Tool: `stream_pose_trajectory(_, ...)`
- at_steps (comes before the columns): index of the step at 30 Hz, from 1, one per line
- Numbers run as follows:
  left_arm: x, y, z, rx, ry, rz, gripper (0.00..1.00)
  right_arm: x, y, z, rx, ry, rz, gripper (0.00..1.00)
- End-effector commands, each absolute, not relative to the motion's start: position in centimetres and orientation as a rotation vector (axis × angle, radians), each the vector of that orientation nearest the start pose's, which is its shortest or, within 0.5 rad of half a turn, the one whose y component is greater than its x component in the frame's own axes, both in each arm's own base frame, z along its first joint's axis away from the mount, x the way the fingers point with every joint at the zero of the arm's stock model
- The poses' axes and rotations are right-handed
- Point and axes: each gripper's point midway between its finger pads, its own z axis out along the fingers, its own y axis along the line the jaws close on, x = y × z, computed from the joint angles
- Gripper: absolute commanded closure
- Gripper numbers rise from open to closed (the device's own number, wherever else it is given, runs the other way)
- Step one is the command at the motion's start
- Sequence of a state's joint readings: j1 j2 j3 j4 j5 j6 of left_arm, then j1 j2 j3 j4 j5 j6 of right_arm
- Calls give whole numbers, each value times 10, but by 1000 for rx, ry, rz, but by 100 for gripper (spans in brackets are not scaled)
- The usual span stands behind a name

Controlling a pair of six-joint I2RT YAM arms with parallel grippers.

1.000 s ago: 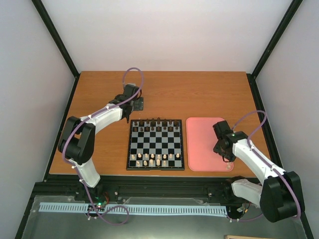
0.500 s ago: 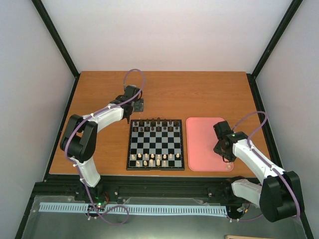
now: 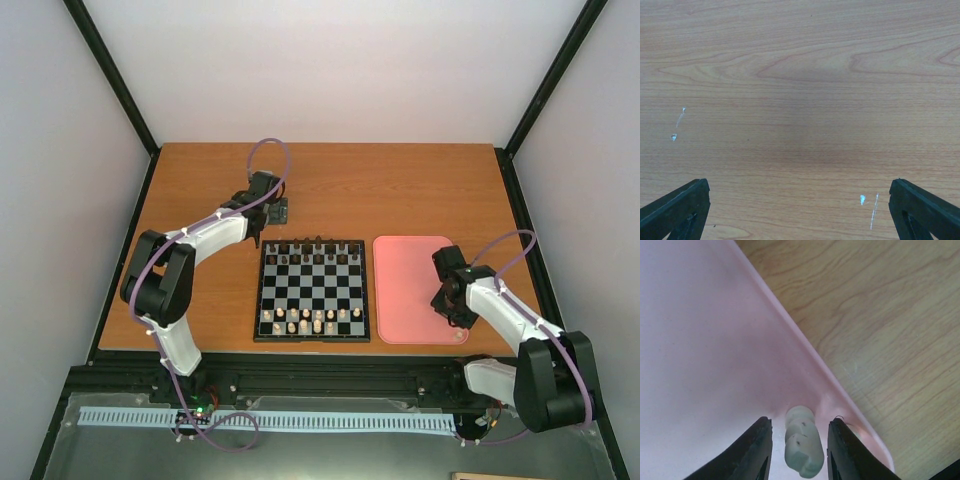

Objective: Set up the chess pieces on the board
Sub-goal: Pick up the chess piece from the storage box.

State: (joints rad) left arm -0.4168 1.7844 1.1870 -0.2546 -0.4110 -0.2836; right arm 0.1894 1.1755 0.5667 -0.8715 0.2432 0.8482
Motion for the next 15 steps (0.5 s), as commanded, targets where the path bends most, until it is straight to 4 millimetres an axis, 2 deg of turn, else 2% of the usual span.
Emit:
stream_pose_trajectory(1,460,-124,134,-39,2276,144,0,188,-10,31,956,2728,-225,71)
stream_pose_trajectory(11,460,-126,133,-38,2280,136,0,192,-9,35,936,2707,-198,95)
stream_pose_trajectory(15,460,-125,133,-39,2279,141,0,198,-4,45,909,2679,-138,97)
